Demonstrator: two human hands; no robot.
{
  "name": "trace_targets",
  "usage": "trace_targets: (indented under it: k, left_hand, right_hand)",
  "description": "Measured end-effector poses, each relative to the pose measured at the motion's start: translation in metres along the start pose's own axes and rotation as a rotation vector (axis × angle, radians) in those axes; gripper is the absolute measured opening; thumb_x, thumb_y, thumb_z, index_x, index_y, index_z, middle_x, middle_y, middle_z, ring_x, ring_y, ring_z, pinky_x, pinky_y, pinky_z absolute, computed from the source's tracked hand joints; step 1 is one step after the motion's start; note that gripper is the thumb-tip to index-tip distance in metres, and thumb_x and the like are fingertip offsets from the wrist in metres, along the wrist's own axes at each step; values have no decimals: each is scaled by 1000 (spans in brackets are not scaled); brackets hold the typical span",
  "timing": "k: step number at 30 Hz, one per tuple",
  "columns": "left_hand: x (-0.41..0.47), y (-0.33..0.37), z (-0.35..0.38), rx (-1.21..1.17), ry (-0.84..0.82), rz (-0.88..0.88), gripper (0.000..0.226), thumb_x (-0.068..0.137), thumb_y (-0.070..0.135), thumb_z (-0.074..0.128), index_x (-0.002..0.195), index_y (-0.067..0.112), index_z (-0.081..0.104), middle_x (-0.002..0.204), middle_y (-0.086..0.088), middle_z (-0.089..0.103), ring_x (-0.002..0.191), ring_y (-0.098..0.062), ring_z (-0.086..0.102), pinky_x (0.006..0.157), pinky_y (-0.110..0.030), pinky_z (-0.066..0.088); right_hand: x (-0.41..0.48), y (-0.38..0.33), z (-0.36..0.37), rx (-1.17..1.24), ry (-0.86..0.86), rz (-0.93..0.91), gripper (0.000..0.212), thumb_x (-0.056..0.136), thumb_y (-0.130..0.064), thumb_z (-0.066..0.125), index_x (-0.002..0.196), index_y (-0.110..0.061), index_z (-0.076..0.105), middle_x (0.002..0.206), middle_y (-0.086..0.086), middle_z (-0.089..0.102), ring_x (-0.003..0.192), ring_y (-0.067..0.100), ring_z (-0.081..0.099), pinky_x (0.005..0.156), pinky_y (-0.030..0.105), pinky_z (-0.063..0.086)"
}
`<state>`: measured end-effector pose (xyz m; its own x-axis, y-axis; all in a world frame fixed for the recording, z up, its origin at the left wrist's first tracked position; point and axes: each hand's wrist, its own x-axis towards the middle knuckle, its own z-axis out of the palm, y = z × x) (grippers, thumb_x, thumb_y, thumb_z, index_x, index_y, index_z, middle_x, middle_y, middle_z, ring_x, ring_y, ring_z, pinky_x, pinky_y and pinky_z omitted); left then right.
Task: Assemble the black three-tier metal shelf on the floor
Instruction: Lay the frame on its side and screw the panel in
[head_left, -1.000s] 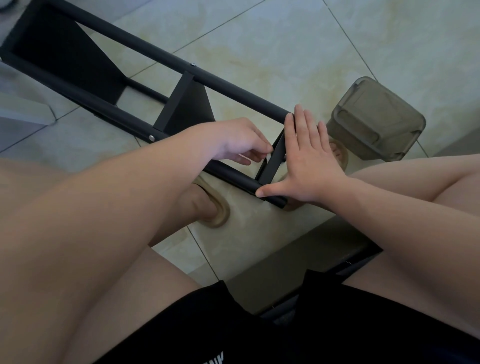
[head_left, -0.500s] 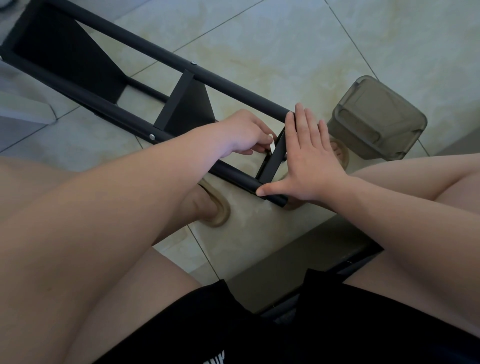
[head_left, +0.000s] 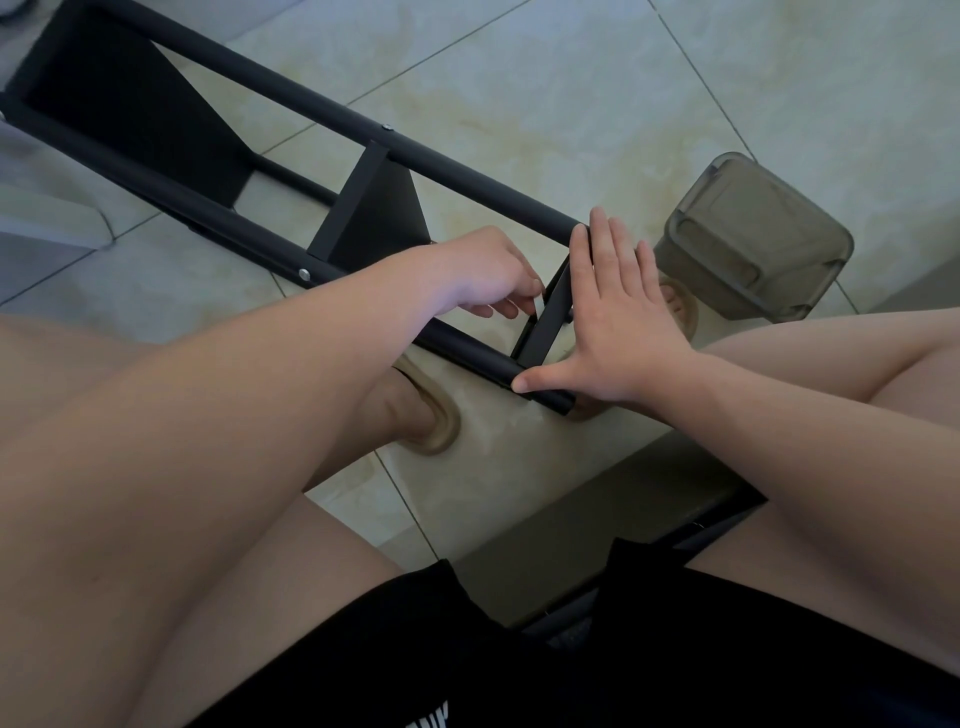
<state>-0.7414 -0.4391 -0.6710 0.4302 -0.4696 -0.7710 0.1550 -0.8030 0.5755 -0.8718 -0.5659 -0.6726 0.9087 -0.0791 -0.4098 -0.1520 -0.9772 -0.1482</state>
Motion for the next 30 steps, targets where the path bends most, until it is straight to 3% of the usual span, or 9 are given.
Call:
trace_targets:
  k: [12,24,30]
  left_hand:
    - [-5,2,0,11,-140,-75,12,99,20,61,96,11,68,79,0,74,76,-15,70,82,-30,52]
    - [-2,-1,-6,114,-181,-32,13,101,19,56,94,14,65,74,6,75,74,-9,69,71,-25,50]
    - [0,-6,-13,147,-223,-30,14,101,20,57,92,17,68,80,6,77,80,-9,69,73,-26,50]
  right_hand:
    - [0,1,2,2,8,-7,160,46,-106,34,157,-3,-17,165,18,-26,153,32,-25,121,47,-17]
    - [0,0,3,-3,15,-10,159,46,-108,29,157,-4,-18,165,16,-27,153,32,-25,122,47,-16]
    - [0,0,4,1,15,-9,160,46,-108,30,157,-4,-18,165,16,-27,152,32,-25,122,47,-16]
